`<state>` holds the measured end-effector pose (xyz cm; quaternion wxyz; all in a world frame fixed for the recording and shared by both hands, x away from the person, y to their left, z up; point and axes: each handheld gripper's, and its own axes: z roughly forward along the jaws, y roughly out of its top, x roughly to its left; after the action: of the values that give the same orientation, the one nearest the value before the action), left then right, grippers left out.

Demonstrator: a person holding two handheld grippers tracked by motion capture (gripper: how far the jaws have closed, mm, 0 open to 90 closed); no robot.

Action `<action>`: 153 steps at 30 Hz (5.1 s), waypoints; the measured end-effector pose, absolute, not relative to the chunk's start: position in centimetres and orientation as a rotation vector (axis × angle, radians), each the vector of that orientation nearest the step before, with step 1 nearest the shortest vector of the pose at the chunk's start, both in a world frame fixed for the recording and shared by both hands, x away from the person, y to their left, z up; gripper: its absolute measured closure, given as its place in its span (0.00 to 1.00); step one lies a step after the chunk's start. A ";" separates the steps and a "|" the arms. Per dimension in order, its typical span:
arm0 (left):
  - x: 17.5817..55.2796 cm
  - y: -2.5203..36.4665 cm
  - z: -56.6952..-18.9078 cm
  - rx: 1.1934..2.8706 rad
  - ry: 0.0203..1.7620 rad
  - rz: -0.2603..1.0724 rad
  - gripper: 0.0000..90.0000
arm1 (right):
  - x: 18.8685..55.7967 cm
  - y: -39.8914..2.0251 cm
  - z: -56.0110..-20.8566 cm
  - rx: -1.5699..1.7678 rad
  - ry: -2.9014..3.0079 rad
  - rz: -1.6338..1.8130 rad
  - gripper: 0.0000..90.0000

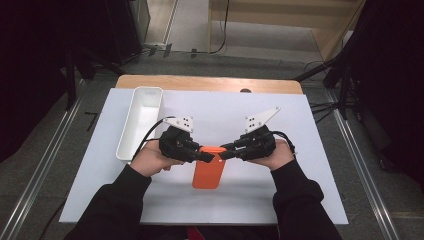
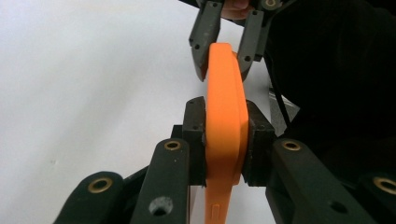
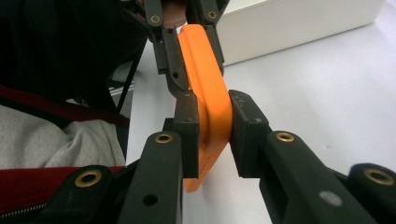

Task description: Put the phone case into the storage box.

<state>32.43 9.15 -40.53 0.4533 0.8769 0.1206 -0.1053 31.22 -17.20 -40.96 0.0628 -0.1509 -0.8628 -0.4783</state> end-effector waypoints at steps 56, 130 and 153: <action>33.9 11.2 -39.5 1.986 0.662 -0.056 0.31 | 31.4 -18.8 -38.9 -1.063 -2.542 -1.321 0.83; 32.7 7.4 -41.9 1.988 0.794 0.302 0.00 | 34.1 -14.0 -38.1 -1.403 -2.484 -1.278 0.83; 32.4 6.3 -42.9 1.988 0.851 0.386 0.06 | 33.5 -12.9 -38.2 -1.410 -2.460 -1.253 0.83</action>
<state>32.42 6.32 -42.89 0.4553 0.8057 0.3450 0.1566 33.51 -12.90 -38.19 0.0209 -0.4547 -0.7934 -0.4040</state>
